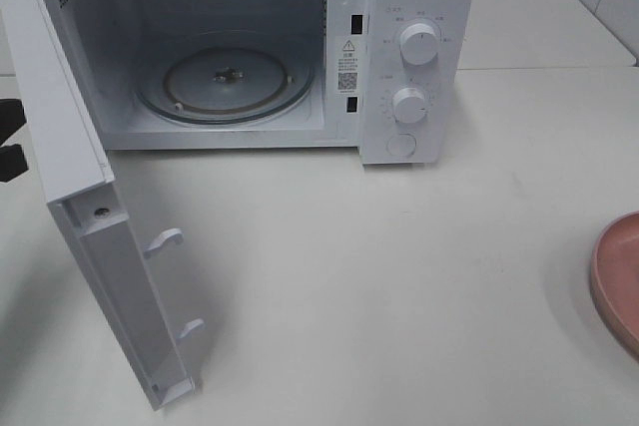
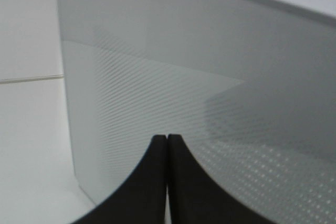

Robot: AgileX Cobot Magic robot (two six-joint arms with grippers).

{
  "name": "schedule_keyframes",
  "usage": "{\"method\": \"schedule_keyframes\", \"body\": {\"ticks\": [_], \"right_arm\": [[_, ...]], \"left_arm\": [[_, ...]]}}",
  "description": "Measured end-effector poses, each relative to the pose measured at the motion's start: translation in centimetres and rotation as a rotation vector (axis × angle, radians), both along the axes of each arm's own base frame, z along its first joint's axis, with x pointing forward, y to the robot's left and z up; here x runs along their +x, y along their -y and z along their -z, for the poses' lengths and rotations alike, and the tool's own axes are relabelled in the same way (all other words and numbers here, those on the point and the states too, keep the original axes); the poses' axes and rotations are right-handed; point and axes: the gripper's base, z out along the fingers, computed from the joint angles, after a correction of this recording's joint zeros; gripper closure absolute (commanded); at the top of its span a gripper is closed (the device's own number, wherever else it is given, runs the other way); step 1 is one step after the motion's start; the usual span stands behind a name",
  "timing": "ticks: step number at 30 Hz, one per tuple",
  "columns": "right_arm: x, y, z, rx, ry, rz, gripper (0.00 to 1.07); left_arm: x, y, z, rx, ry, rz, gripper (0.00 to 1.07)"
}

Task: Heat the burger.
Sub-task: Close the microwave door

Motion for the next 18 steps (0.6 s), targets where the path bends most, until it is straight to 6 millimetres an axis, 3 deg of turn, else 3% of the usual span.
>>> {"method": "schedule_keyframes", "body": {"ticks": [6, 12, 18], "right_arm": [[0.0, 0.0, 0.0, 0.000, 0.000, 0.000, 0.31], [0.0, 0.0, 0.0, 0.001, 0.000, -0.001, 0.31], [0.0, 0.0, 0.0, 0.001, 0.000, -0.001, 0.31]], "left_arm": [[1.2, 1.8, 0.6, -0.014, -0.009, -0.056, 1.07], [2.7, 5.2, 1.3, -0.021, -0.022, 0.021, 1.07], [3.9, 7.2, 1.5, -0.060, -0.027, 0.012, 1.07]]}}
